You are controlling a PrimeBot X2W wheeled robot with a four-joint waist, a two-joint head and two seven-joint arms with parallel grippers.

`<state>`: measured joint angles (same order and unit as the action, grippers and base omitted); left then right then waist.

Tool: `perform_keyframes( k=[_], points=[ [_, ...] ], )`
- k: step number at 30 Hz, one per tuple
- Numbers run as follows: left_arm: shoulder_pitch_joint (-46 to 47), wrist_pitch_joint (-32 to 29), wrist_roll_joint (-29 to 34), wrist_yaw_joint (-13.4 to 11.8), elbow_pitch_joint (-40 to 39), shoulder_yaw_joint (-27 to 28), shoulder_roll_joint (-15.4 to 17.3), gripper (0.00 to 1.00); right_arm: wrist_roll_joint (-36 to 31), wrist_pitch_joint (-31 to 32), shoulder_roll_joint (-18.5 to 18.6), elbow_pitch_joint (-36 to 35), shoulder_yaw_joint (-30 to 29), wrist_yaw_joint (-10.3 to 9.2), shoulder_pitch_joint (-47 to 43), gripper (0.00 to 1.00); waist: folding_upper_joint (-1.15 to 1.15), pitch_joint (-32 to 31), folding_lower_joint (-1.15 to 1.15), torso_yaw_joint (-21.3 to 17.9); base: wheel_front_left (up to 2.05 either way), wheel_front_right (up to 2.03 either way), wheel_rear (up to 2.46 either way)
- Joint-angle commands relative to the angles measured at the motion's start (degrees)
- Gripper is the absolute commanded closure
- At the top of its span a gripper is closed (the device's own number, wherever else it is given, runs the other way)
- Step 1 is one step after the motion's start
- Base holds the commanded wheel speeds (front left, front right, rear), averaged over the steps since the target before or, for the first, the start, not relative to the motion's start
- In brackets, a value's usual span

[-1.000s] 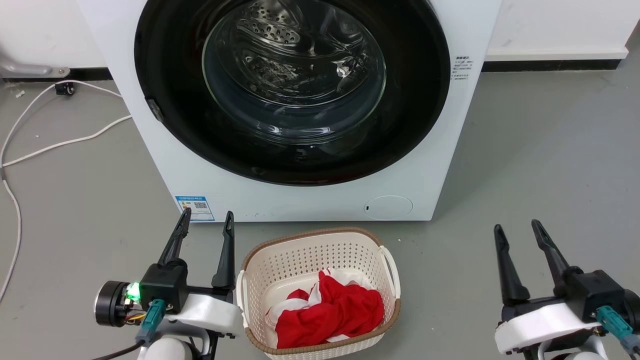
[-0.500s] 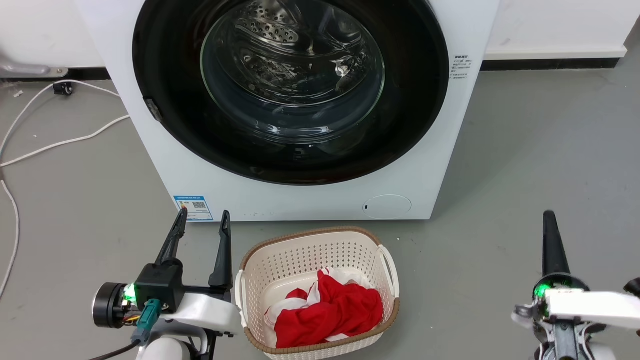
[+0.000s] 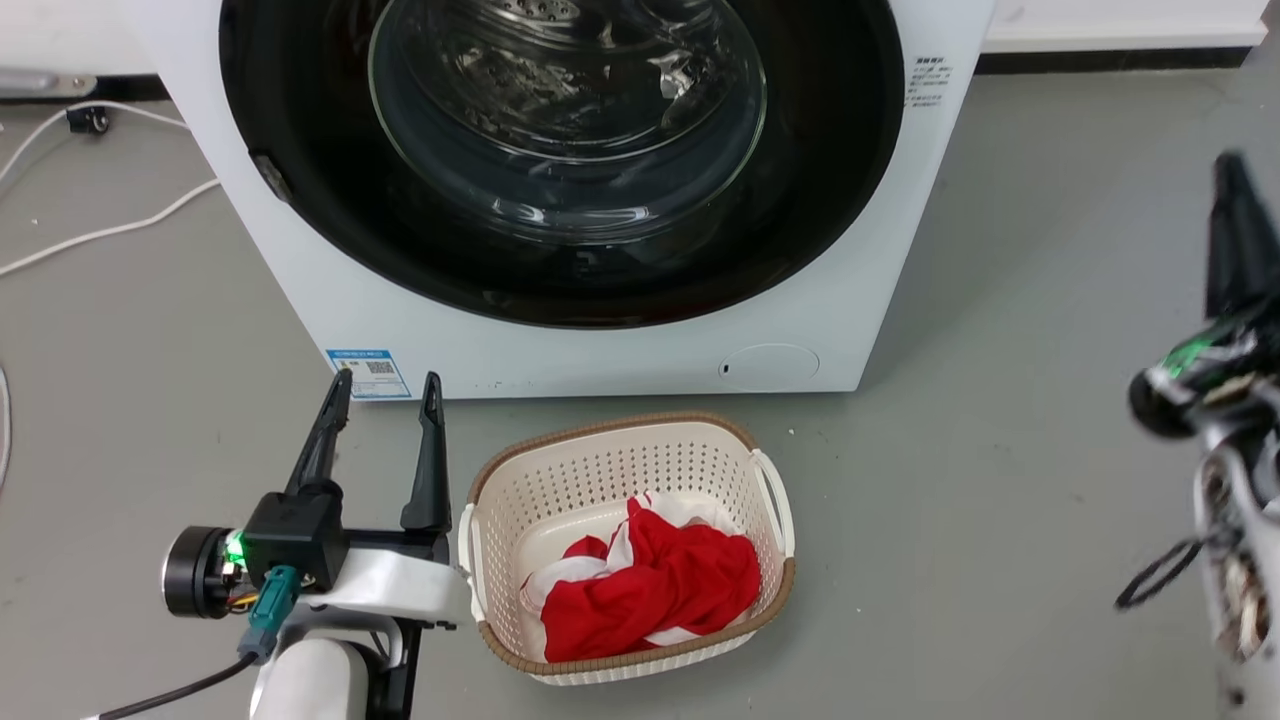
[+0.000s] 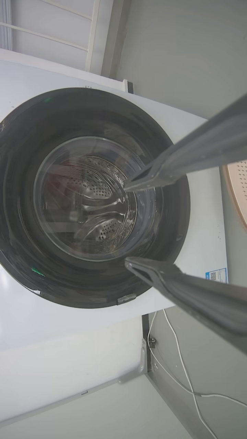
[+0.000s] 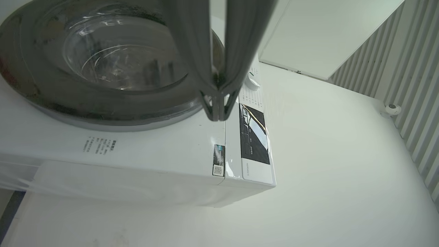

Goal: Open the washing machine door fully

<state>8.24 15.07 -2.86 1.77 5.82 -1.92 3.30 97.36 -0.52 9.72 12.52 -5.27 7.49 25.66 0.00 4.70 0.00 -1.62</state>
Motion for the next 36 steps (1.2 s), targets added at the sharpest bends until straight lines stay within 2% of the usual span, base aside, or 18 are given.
perform_keyframes(
  k=[1, 3, 8, 14, 19, 25, 36],
  points=[
    [0.8, 0.2, 0.1, 0.0, -0.3, 0.1, 0.0, 0.0, 0.7, 0.6, 1.0, 1.3, -0.2, 0.0, 2.5, 1.0, 0.0, 0.9, 0.0, 0.3, 0.0, 0.0, 0.0],
    [1.8, 0.2, 0.1, 0.1, -0.8, 0.2, 0.0, 0.0, 1.2, 2.4, 5.0, 6.6, 0.8, 0.0, 9.9, 1.0, 0.0, 2.3, 0.0, 0.6, 0.0, 0.0, 0.0],
    [3.3, 0.2, 0.4, 0.2, -1.7, 0.0, -0.1, 0.0, -0.8, 7.1, 11.4, 16.4, 5.6, 0.0, 22.9, 1.0, 0.0, 5.0, 0.0, 1.2, 0.0, 0.0, 0.0],
    [5.4, 0.1, 0.6, 0.4, -2.9, -0.2, -0.2, 0.0, -4.6, 15.7, 14.9, 28.0, 13.7, 0.0, 38.3, 1.0, 0.0, 8.7, 0.0, 1.8, 0.0, 0.0, 0.0],
    [6.8, 0.2, 0.9, 0.4, -3.7, -0.5, -0.3, 0.0, -8.9, 21.7, 13.8, 36.4, 19.8, 0.0, 48.7, 1.0, 0.0, 11.4, 0.0, 2.1, 0.0, 0.0, 0.0],
    [8.3, 0.2, 1.3, 0.4, -4.7, -0.9, -0.3, 0.0, -13.4, 27.1, 11.6, 43.4, 24.9, -0.01, 56.8, 1.0, 0.0, 14.4, 0.0, 2.6, 0.0, 0.0, 0.0],
    [10.8, 0.2, 1.3, 0.1, -5.9, -1.7, -0.4, 0.0, -17.8, 27.9, 9.1, 50.4, 27.7, 0.0, 63.4, 1.0, 0.0, 19.0, 0.0, 3.7, 0.0, 0.0, 0.0]
  ],
)
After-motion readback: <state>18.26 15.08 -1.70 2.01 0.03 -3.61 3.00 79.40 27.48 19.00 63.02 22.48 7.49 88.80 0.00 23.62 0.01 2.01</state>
